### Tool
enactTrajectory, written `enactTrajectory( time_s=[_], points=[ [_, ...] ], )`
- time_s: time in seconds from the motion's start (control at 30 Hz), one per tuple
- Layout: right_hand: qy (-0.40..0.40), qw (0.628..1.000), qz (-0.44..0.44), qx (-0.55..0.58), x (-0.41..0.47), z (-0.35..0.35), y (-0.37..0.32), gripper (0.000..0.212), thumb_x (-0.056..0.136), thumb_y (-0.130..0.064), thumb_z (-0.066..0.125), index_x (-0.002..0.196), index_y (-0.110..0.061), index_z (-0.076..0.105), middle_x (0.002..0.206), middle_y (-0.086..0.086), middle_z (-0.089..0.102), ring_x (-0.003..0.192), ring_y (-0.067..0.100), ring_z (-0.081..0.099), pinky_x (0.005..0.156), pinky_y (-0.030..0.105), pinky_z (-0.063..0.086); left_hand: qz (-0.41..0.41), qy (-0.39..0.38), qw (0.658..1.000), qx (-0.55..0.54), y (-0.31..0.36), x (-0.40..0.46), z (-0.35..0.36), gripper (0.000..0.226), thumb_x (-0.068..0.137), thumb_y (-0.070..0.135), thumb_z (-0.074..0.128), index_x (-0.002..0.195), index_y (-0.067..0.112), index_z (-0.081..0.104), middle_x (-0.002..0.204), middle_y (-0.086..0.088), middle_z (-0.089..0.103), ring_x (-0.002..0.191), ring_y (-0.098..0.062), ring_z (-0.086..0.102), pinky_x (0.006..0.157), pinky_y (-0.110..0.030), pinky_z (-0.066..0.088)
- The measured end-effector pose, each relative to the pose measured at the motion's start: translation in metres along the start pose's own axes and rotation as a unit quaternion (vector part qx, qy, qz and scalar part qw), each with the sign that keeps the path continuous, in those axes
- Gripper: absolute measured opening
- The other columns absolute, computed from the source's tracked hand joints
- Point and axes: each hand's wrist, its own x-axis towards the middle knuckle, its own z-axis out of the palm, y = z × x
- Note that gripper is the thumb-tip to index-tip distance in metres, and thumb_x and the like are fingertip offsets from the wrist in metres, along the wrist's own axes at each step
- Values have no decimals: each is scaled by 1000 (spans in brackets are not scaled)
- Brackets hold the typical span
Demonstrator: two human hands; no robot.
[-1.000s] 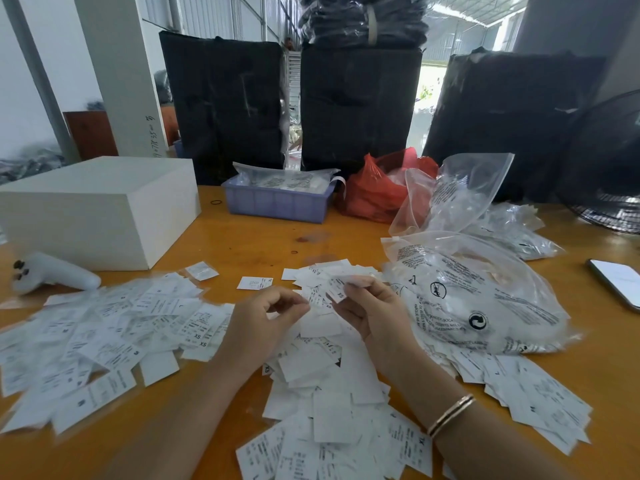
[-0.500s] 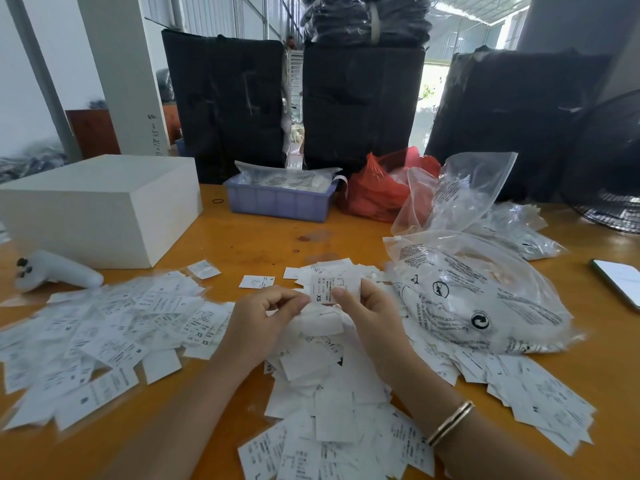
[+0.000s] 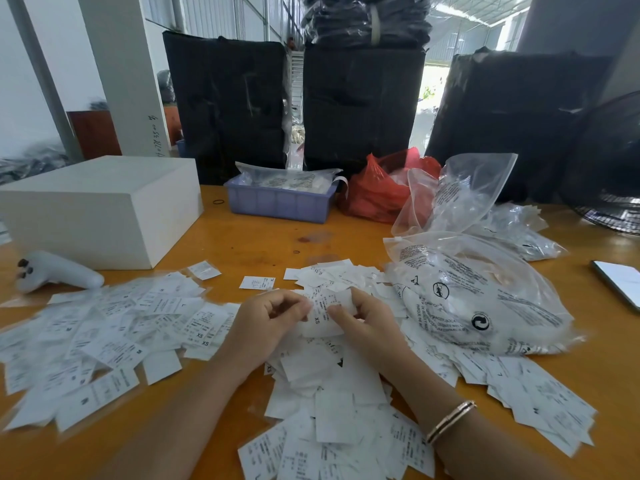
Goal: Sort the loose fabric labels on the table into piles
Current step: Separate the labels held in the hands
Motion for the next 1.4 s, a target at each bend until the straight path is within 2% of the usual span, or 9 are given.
enactTrajectory(
  time_s=[0.37,0.57,0.73,0.93,1.03,1.1,1.17,1.27,1.4],
  points=[
    [-75,997,-5,2,-3,1,-2,28,87,-16,60,65,-10,45,59,-1,41,56,12,38,53,28,30,-32,-38,999,21,-5,0,3,20,66,60,62,72,41,67,64,9,63,54,-1,51,52,-12,42],
    [-47,995,54,63,-1,-2,-7,31,88,-19,61,68,-3,44,64,4,38,60,15,37,57,30,30,-48,-39,998,-3,-2,1,2,22,64,55,67,66,33,64,53,16,52,52,2,47,52,-8,39],
    [-57,992,73,91,-3,1,-11,39,89,-26,61,78,9,48,70,8,42,64,18,39,61,34,32,-72,-26,997,-8,-3,2,2,34,63,52,69,74,20,69,64,-6,58,60,-14,52,57,-17,43],
    [-37,995,68,65,-3,6,-12,36,89,-25,62,59,-17,46,51,-14,42,49,3,36,50,17,30,-89,-15,996,-13,3,3,-1,13,66,42,73,71,31,69,52,13,52,51,5,48,49,-6,38],
    [-27,996,65,56,-2,6,-9,36,89,-24,62,60,-21,40,52,-13,39,52,6,37,51,22,30,-90,-21,996,5,3,2,-2,14,71,33,78,80,31,68,57,13,53,54,9,49,50,-5,39],
    [-22,996,59,67,-2,8,-9,19,89,-26,61,75,-20,50,62,3,51,60,17,50,57,30,39,-85,-15,996,-3,3,1,-1,12,73,28,78,79,29,68,58,12,59,56,8,53,52,-5,40],
    [6,993,66,101,-1,8,-9,8,91,-26,59,98,-26,55,73,5,65,70,9,63,61,20,47,-95,-2,995,-35,4,0,2,11,74,25,78,77,28,67,62,15,65,60,5,58,52,-6,42],
    [58,986,58,144,0,7,-7,13,93,-15,57,90,-27,56,72,-7,66,66,-2,63,59,9,44,-103,3,994,-44,3,0,3,11,74,25,78,79,26,68,74,8,70,67,-3,63,55,-8,45],
    [10,998,19,62,-4,12,-8,20,88,-13,63,79,-30,59,75,-11,66,71,-3,61,64,11,45,-89,-12,994,-65,4,-1,4,8,76,27,75,81,22,70,82,0,72,74,-8,67,60,-13,48]
  ],
)
